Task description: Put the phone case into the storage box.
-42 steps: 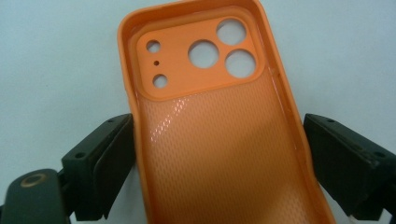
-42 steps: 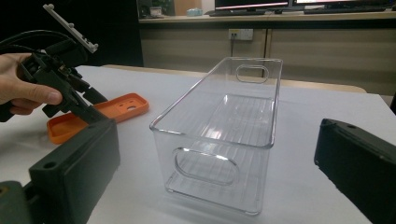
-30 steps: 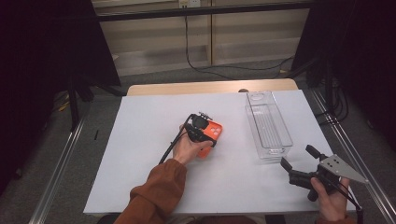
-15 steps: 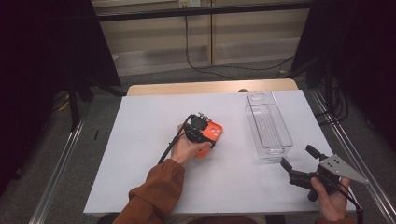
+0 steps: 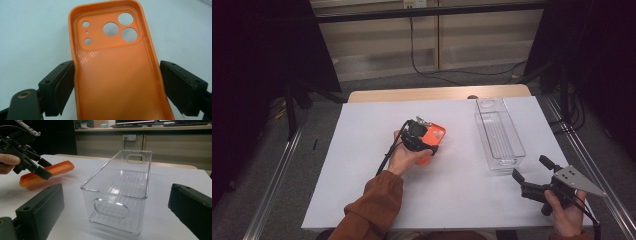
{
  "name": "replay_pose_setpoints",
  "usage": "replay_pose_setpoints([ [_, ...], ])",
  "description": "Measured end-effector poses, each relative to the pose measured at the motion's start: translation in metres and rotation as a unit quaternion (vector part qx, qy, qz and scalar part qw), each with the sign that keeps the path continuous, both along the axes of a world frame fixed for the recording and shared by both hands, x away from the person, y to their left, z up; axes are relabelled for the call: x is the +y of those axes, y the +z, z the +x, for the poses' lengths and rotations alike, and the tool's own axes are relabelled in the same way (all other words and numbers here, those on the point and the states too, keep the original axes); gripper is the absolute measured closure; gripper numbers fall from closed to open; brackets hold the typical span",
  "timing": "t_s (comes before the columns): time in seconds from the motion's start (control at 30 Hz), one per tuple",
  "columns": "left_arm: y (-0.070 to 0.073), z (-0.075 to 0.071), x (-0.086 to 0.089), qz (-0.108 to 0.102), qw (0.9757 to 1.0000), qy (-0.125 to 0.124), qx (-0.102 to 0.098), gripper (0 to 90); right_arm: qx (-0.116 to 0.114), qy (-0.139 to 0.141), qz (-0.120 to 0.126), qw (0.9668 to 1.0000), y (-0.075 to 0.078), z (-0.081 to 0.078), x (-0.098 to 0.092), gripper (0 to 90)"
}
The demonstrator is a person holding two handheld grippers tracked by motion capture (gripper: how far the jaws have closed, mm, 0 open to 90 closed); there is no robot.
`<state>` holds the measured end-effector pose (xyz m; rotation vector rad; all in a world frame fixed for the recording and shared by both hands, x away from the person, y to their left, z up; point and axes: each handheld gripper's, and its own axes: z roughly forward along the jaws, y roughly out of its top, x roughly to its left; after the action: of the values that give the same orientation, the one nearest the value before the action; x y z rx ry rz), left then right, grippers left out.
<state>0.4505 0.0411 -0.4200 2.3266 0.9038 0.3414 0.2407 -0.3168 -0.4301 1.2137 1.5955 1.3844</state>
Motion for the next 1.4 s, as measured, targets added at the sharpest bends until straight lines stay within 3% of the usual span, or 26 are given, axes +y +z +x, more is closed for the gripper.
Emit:
replay_pose_setpoints([
  [0.33, 0.01, -0.009, 0.011, -0.017, 0.9992, -0.011, -0.036, 15.2, 0.001, -0.001, 0.0, 1.0, 0.0, 0.0, 0.0, 0.0],
  [0.73, 0.016, -0.023, 0.027, -0.042, 0.9964, -0.004, -0.073, 15.2, 0.002, 0.005, 0.002, 1.0, 0.0, 0.0, 0.0, 0.0],
  [1.4, 0.024, -0.052, 0.049, -0.067, 0.992, -0.027, -0.103, 15.2, 0.003, 0.031, -0.003, 0.9995, 0.002, 0.001, 0.005, 0.0],
])
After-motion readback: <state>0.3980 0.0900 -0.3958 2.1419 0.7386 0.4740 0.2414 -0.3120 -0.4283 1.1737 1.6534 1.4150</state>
